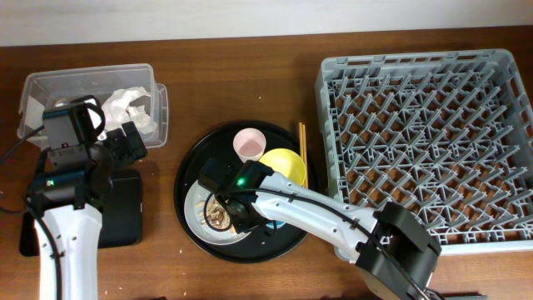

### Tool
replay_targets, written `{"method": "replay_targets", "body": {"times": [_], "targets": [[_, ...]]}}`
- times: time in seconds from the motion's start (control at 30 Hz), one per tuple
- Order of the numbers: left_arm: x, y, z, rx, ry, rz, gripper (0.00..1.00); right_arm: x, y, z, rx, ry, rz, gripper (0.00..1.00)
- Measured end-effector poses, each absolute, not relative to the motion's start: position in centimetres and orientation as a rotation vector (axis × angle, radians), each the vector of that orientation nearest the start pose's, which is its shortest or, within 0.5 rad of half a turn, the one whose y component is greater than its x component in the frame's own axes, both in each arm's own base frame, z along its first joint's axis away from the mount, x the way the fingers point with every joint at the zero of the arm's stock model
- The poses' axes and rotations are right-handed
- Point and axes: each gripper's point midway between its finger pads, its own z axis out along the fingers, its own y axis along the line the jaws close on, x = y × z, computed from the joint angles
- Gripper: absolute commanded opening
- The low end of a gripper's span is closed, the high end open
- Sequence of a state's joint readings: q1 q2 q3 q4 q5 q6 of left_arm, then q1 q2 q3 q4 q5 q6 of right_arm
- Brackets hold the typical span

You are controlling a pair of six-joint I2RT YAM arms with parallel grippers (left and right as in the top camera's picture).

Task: Sort waste into correct bins and load items into the dishwasher rack
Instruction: 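Reach the right gripper to the blue cup and grasp it, then carry the blue cup to the rack and set it upside down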

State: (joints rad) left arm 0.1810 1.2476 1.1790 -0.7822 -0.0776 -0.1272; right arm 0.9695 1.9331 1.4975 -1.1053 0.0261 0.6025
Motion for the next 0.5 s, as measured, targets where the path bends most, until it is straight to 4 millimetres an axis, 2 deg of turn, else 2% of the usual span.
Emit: {"method": "replay_targets", "body": {"times": [0.2,0.33,0.4,0.5], "targets": [[33.8,7.5,22.2,-0.407,2.387,0.119,0.99,21.2,30.2,6.7,-0.566,3.049,0.005,0.04],[33.8,7.5,22.2,-0.407,2.387,0.119,0.99,21.2,29.8,7.2,-0.567,3.053,-0.028,0.04],[33.8,7.5,22.2,-0.407,2.387,0.119,0.99,21.3,29.5,8.1,-0.567,3.055,-0.055,0.04],[33.8,7.5,22.2,-0.407,2.388,0.118,0.99,21.8,29.4,10.8,-0.566,3.036,-0.092,0.04]]}}
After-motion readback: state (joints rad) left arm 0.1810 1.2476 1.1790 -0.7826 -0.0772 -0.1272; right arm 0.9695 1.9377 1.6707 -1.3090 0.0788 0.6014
